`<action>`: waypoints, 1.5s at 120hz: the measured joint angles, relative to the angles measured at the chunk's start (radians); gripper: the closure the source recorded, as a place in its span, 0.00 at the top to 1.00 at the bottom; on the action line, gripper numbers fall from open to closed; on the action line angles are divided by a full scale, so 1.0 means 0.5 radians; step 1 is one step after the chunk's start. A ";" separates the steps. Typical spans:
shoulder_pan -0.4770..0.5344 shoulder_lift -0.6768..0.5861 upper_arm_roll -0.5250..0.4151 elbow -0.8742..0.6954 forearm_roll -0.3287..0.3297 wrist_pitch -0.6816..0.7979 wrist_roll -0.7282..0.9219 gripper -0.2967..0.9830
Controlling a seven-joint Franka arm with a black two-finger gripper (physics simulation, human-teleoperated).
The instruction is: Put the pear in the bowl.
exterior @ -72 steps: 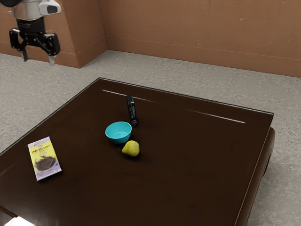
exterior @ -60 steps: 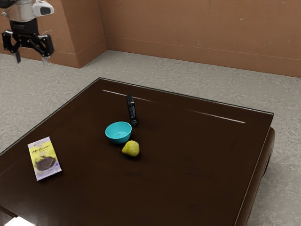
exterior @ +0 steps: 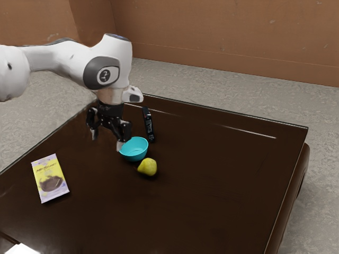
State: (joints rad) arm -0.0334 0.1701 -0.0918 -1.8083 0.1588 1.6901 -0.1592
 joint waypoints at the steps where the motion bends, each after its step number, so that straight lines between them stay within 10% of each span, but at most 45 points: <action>1: -0.029 0.011 -0.002 0.001 0.000 0.018 -0.001 0.77; 43: -0.057 0.545 -0.014 0.269 0.011 0.487 0.120 0.77; 180: 0.002 0.856 -0.028 0.260 0.158 0.956 1.561 0.77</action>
State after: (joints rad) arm -0.0322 0.5980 -0.1058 -1.6783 0.2377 2.1680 0.6214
